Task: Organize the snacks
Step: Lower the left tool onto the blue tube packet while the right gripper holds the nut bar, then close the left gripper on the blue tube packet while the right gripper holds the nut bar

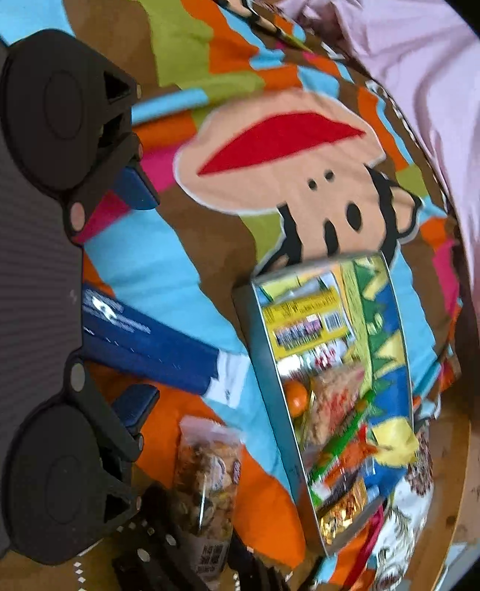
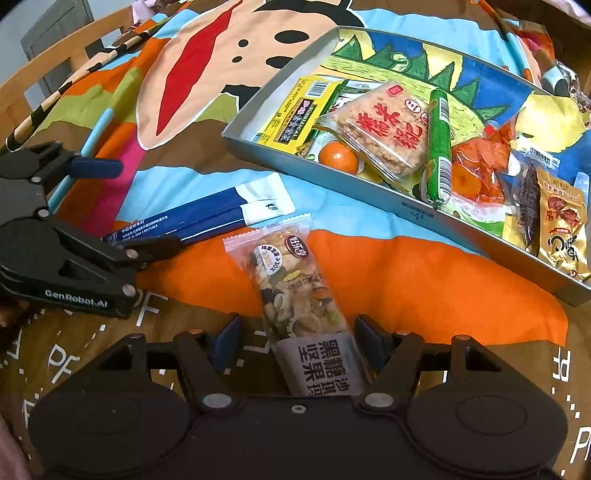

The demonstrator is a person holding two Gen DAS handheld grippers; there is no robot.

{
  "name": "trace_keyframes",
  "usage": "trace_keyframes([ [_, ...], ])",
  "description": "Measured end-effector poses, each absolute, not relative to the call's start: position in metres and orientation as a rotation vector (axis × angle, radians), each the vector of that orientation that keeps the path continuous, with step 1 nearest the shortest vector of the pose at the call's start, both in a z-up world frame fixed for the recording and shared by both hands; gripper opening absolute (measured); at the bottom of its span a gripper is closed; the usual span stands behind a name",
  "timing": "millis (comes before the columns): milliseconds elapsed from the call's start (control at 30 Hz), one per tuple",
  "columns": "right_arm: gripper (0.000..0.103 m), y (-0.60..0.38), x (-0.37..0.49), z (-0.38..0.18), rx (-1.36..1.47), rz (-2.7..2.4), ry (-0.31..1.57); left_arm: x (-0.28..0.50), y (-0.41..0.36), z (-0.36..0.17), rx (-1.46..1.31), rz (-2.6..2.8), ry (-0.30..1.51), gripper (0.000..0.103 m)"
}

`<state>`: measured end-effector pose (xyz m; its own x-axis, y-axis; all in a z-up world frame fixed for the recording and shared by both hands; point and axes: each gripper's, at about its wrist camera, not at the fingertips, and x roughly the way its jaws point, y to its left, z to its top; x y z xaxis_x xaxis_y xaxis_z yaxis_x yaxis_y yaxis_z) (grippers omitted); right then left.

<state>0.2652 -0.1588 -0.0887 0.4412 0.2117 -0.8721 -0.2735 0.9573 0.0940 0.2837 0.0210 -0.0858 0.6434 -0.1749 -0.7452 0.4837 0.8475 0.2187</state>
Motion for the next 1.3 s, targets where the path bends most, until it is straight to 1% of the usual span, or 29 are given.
trace_keyframes([
  [200, 0.071, -0.158, 0.266, -0.089, -0.075, 0.303, 1.075, 0.279, 0.011, -0.092, 0.501, -0.548, 0.744, 0.103],
  [367, 0.074, -0.158, 0.267, -0.089, -0.078, 0.304, 1.079, 0.286, 0.013, -0.101, 0.496, -0.588, 0.785, 0.102],
  [400, 0.075, -0.158, 0.267, -0.09, -0.079, 0.302, 1.081, 0.289, 0.015, -0.101, 0.477, -0.597, 0.798, 0.1],
  [433, 0.078, -0.158, 0.267, -0.09, -0.08, 0.297, 1.082, 0.292, 0.018, -0.102, 0.448, -0.611, 0.817, 0.097],
  [467, 0.081, -0.159, 0.268, -0.091, -0.082, 0.29, 1.084, 0.296, 0.022, -0.103, 0.405, -0.632, 0.85, 0.091],
  [500, 0.081, -0.159, 0.268, -0.091, -0.081, 0.286, 1.085, 0.3, 0.024, -0.104, 0.367, -0.64, 0.879, 0.087],
  [533, 0.081, -0.16, 0.268, -0.091, -0.078, 0.285, 1.086, 0.302, 0.027, -0.104, 0.333, -0.642, 0.9, 0.086],
  [600, 0.081, -0.161, 0.267, -0.091, -0.068, 0.28, 1.084, 0.304, 0.029, -0.102, 0.297, -0.647, 0.925, 0.079],
  [733, 0.08, -0.162, 0.262, -0.09, -0.069, 0.268, 1.074, 0.308, 0.028, -0.099, 0.257, -0.61, 0.992, 0.071],
  [800, 0.078, -0.163, 0.259, -0.089, -0.063, 0.26, 1.072, 0.308, 0.03, -0.096, 0.219, -0.625, 1.011, 0.06],
  [900, 0.073, -0.166, 0.253, -0.086, -0.044, 0.242, 1.075, 0.307, 0.03, -0.095, 0.176, -0.648, 1.058, 0.059],
  [967, 0.067, -0.17, 0.248, -0.084, -0.012, 0.226, 1.08, 0.308, 0.031, -0.095, 0.146, -0.644, 1.089, 0.059],
  [1067, 0.066, -0.177, 0.24, -0.082, 0.064, 0.208, 1.091, 0.309, 0.032, -0.093, 0.082, -0.647, 1.112, 0.059],
  [1133, 0.066, -0.179, 0.234, -0.08, 0.093, 0.203, 1.089, 0.309, 0.03, -0.093, 0.097, -0.628, 1.105, 0.059],
  [1300, 0.067, -0.167, 0.231, -0.082, -0.009, 0.215, 1.046, 0.306, 0.018, -0.097, 0.206, -0.598, 1.046, 0.064],
])
